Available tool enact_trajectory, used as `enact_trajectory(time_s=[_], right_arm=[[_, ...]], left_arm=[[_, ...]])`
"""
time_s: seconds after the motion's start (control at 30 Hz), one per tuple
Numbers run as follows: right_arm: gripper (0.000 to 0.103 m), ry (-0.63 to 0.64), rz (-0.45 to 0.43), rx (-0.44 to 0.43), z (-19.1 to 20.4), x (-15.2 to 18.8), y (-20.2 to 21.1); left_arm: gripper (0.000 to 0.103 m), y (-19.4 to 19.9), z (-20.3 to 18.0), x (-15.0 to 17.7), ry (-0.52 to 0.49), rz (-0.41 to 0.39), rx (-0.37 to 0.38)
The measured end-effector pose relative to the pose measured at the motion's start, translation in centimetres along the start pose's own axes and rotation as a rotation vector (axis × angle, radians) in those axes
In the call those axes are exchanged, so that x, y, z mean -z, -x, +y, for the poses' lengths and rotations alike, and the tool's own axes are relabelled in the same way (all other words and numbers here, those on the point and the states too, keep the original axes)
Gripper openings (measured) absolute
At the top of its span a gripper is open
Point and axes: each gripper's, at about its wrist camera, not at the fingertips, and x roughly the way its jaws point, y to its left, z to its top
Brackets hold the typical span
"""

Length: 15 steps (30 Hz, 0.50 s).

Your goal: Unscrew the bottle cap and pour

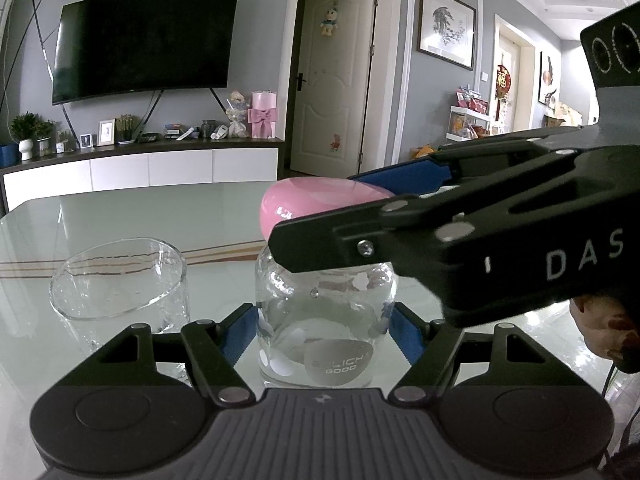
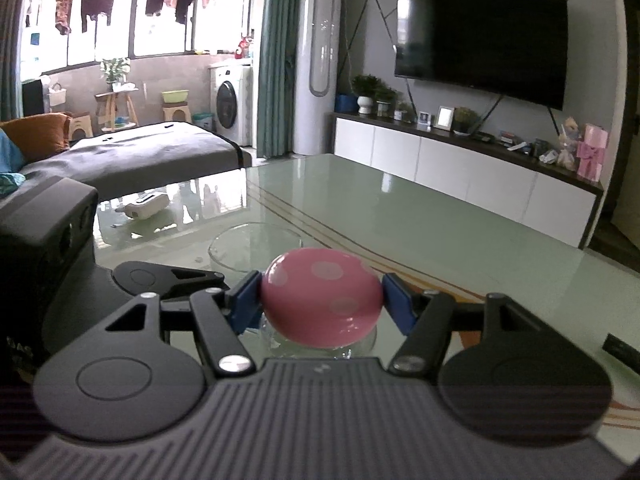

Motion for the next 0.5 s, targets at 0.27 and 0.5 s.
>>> enact_trajectory(time_s=[0.27,0.5], right_arm=[[0.066,0.051,-0.014,-0.089,-1.1,0.1,0.2],[0.066,0.086,-0.015,-0.129,-1.5,-0.1,0.4]], left_arm=[[0.075,0.0,-0.1,0.2,0.0,-0.001,-0.001],[0.075,0.1,0.1,0.3,0.001,-0.001,-0.001]])
